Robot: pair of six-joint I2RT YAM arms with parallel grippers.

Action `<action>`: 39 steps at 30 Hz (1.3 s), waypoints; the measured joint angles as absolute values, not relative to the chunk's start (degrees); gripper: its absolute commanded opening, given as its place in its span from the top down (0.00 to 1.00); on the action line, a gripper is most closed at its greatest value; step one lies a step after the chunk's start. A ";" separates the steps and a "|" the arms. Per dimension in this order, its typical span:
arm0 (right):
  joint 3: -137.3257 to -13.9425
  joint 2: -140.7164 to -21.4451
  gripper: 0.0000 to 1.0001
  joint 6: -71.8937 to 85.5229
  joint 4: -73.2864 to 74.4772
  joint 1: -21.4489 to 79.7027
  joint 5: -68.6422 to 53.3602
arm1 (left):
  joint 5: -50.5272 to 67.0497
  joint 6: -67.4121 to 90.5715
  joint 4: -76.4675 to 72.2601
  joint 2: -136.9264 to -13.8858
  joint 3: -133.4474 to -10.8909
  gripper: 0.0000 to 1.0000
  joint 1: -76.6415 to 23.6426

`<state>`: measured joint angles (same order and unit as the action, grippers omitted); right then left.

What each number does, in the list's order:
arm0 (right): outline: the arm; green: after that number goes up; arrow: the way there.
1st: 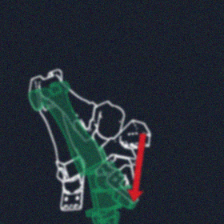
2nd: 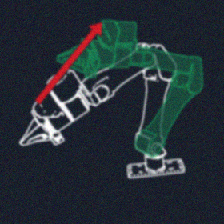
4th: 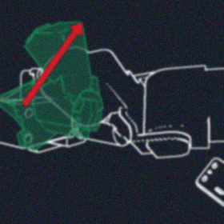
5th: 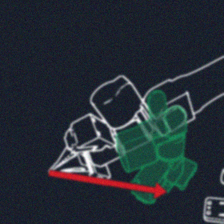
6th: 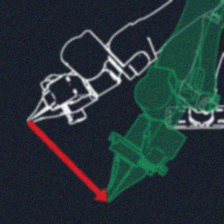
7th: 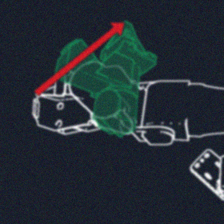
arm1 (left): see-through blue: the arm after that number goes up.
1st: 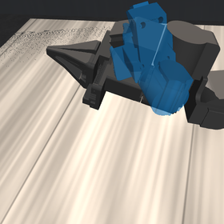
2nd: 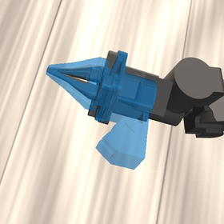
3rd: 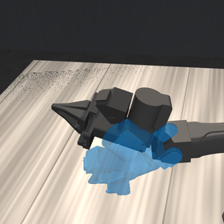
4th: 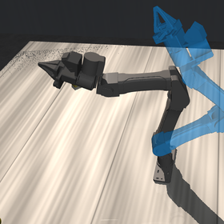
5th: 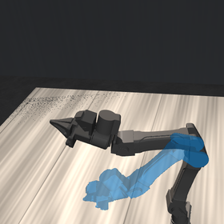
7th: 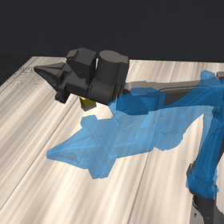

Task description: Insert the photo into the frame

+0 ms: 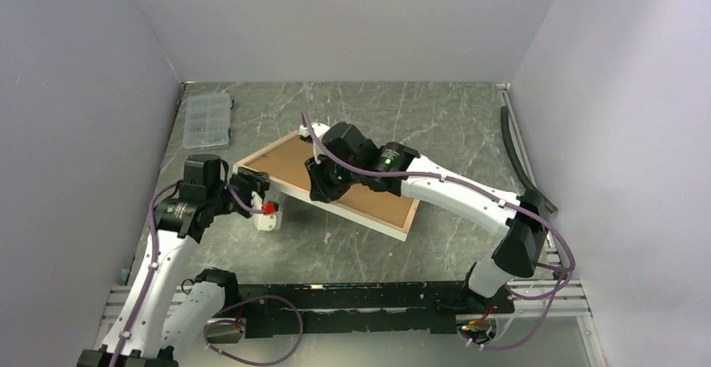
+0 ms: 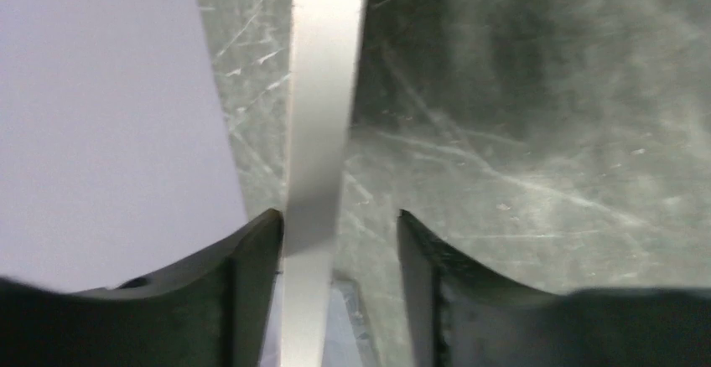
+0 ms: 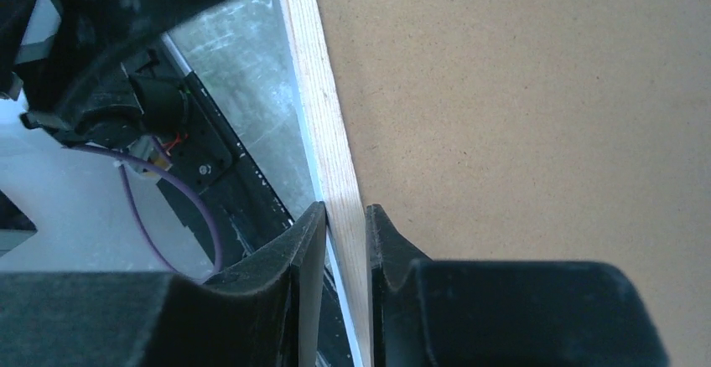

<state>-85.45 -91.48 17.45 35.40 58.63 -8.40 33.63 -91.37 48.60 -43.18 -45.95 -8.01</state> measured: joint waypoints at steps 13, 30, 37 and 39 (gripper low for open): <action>-92.75 -87.92 0.34 10.98 41.89 55.33 -8.62 | 32.08 -91.42 48.64 -54.33 -56.86 0.93 -11.16; -85.86 -85.30 0.38 -9.72 48.18 63.66 13.34 | 33.45 -83.24 56.84 -57.23 -66.19 0.95 -11.35; -84.44 -86.83 0.69 -12.91 44.27 63.96 17.98 | 34.09 -80.01 56.66 -57.25 -66.98 0.86 -11.35; -84.47 -86.83 0.81 -14.26 43.68 63.96 18.02 | 34.09 -78.37 55.81 -57.21 -67.09 0.73 -11.35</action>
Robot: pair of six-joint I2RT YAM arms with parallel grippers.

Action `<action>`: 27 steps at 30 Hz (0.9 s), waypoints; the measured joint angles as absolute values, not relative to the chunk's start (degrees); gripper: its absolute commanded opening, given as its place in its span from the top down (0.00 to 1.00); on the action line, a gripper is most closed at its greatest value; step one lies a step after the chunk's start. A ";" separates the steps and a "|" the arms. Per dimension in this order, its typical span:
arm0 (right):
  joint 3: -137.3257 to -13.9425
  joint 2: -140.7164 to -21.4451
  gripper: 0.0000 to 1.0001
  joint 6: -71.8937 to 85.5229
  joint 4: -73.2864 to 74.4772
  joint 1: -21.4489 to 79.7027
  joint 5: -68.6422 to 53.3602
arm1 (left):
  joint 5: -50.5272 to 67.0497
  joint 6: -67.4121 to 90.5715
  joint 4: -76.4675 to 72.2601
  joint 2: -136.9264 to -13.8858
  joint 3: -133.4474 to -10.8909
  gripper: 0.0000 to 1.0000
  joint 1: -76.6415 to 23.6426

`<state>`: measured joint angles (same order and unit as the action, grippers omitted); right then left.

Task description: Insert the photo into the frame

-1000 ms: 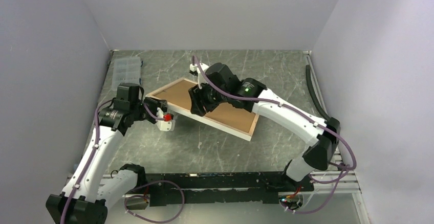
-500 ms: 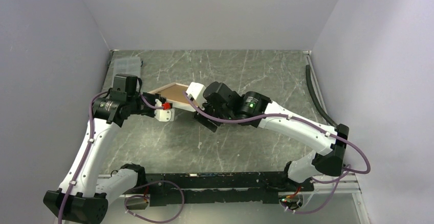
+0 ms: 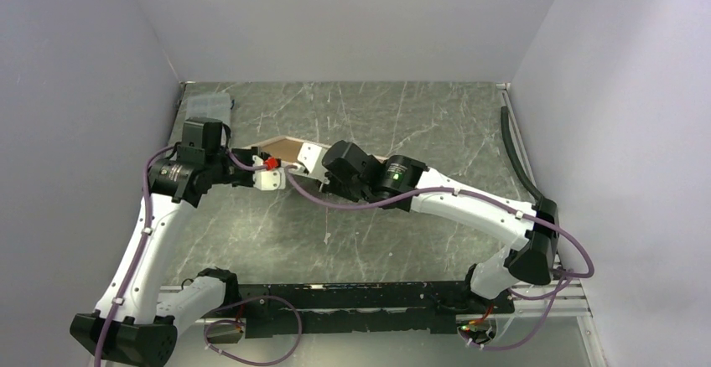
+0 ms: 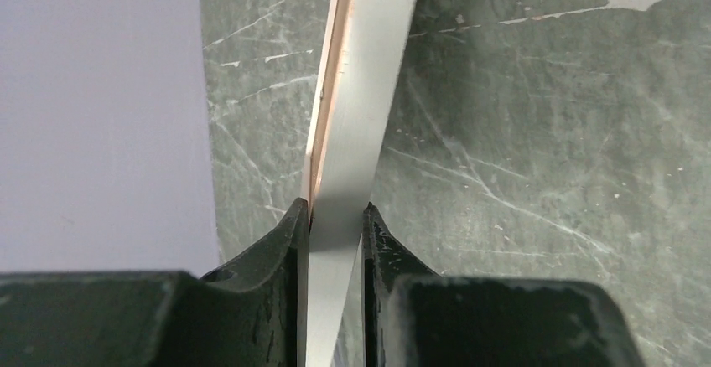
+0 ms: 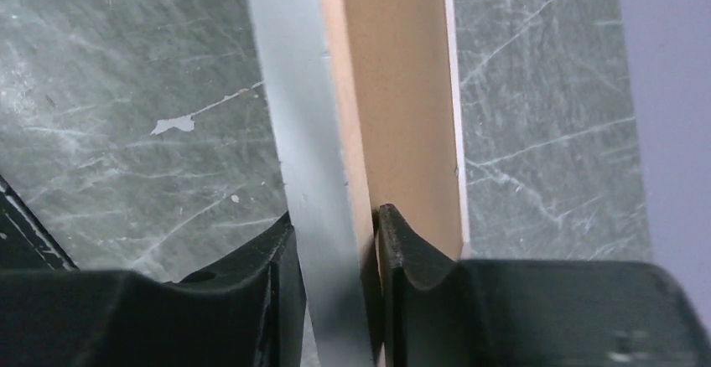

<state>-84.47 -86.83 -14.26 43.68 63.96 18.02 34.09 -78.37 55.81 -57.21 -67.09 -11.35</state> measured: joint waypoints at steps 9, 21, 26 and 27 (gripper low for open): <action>-91.61 -88.40 1.00 -14.33 47.35 64.47 17.08 | 34.28 -61.23 52.66 -56.40 -71.33 0.06 -10.55; -117.82 -100.47 1.00 6.94 57.25 45.25 -1.48 | 46.52 -33.93 54.24 -64.95 -90.21 0.06 10.22; -103.96 -96.77 1.00 13.85 46.85 29.98 -8.80 | 46.57 -28.84 57.69 -69.52 -88.51 0.06 10.96; -99.74 -94.98 1.00 15.11 44.12 28.23 -9.63 | 46.37 -28.27 58.13 -69.65 -87.50 0.06 10.96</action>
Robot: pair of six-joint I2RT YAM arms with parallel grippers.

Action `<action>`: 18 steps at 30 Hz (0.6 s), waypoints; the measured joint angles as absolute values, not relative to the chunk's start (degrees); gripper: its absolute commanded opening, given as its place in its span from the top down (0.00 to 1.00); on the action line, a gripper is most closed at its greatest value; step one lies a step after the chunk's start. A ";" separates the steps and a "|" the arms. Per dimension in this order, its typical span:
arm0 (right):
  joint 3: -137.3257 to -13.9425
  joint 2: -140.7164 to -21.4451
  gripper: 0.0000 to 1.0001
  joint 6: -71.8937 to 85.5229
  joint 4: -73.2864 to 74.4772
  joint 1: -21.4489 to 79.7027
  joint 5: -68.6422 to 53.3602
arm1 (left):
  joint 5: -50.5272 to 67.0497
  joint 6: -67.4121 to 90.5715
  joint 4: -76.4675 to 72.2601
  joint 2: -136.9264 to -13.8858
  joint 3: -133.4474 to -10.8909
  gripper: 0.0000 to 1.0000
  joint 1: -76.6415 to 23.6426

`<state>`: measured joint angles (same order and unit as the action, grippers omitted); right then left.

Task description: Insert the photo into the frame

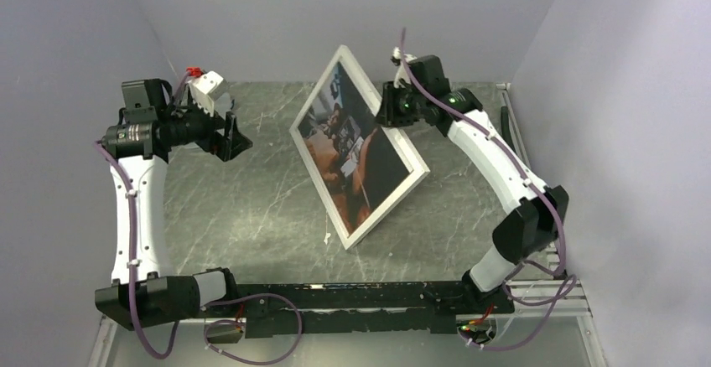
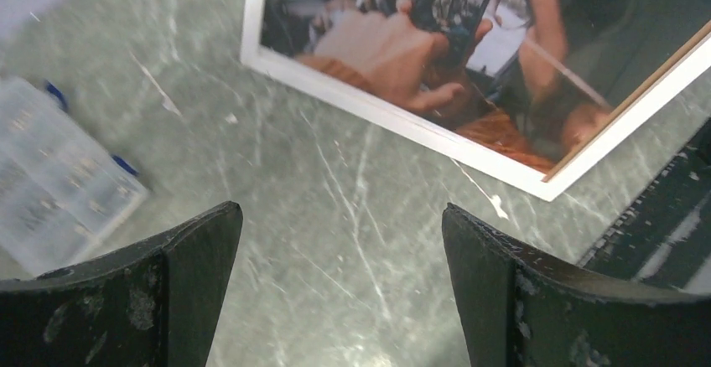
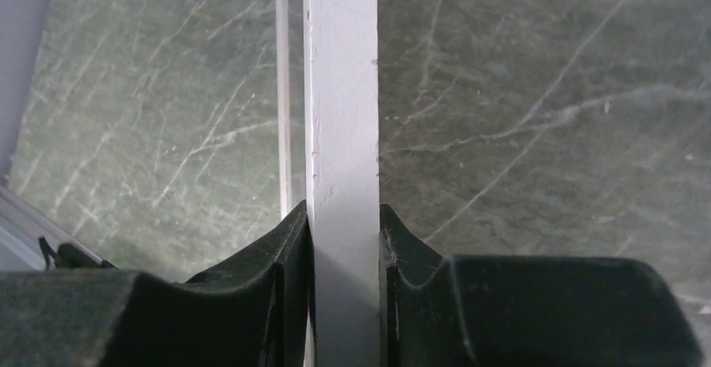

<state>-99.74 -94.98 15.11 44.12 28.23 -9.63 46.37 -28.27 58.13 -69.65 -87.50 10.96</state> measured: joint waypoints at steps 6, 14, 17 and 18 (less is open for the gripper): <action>-77.52 -83.72 1.00 23.18 30.26 21.43 -13.67 | 43.66 -25.82 62.24 -72.82 -85.84 0.06 10.96; -49.39 -76.27 0.99 33.32 7.70 14.83 -17.87 | 38.68 -22.76 62.13 -77.80 -82.98 0.06 13.56; -43.11 -76.49 0.99 36.27 0.25 14.76 -16.95 | 37.43 -21.61 59.24 -76.64 -78.50 0.06 14.48; -42.15 -76.77 0.98 36.84 -1.23 14.79 -16.73 | 37.12 -21.26 58.28 -76.34 -76.84 0.06 14.68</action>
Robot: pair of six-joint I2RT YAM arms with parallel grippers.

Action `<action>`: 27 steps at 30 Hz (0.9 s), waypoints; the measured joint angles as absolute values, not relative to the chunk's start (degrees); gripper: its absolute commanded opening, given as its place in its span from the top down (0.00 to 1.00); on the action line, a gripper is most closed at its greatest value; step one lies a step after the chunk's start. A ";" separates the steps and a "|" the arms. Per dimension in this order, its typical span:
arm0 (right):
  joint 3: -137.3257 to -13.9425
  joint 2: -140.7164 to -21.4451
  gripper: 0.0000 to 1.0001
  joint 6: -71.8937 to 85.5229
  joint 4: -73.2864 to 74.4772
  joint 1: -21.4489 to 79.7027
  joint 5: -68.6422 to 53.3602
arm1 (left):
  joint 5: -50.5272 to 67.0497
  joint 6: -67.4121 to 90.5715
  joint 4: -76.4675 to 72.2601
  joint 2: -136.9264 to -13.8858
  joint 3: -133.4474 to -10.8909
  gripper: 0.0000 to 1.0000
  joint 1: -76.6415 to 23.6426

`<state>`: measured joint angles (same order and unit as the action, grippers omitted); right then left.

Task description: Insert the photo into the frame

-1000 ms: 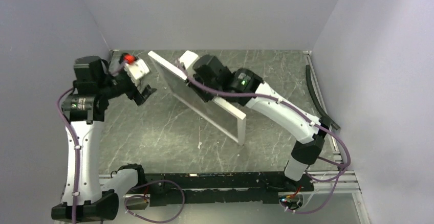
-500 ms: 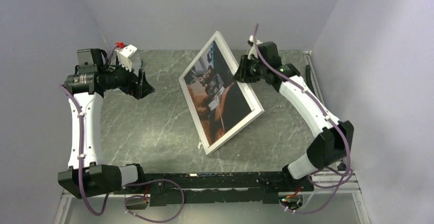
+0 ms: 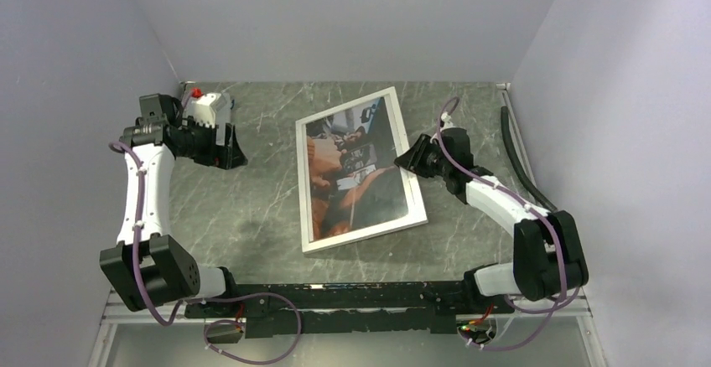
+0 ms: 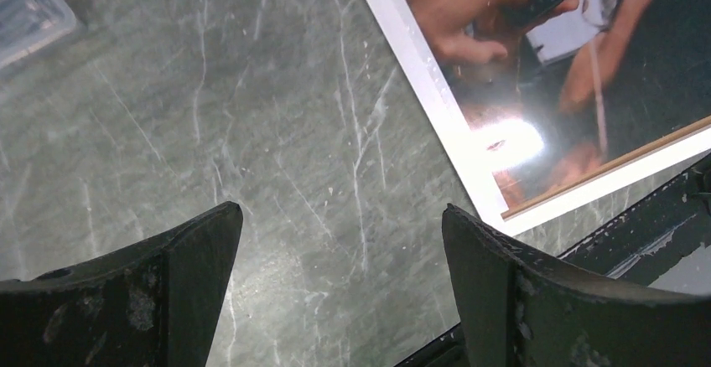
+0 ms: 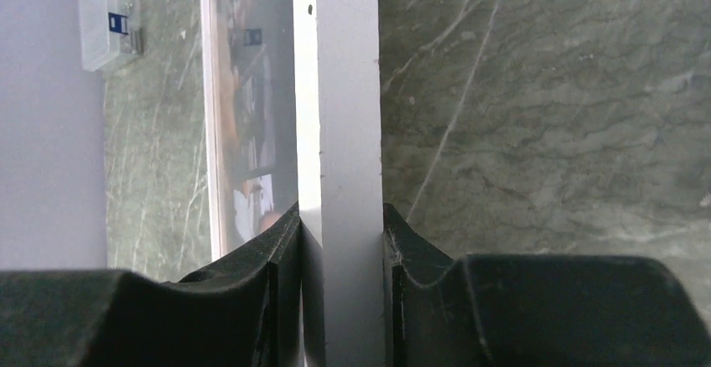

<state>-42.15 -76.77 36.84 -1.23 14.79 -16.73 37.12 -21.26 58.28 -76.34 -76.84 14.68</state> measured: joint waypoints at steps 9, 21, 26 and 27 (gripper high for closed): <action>-39.81 -86.35 0.28 40.34 -15.29 14.98 -16.34 | 36.27 -17.85 48.03 -75.85 -63.31 0.06 15.44; -37.04 -81.56 0.00 35.11 -7.11 15.03 1.65 | 36.49 -12.47 30.33 -76.99 -52.29 0.06 15.44; -34.83 -69.12 0.00 27.35 -6.96 15.03 15.90 | 36.16 -9.78 19.70 -76.99 -46.76 0.06 15.44; -34.17 -67.37 0.00 25.34 -7.33 15.03 19.53 | 36.23 -9.30 16.08 -76.99 -44.53 0.06 15.46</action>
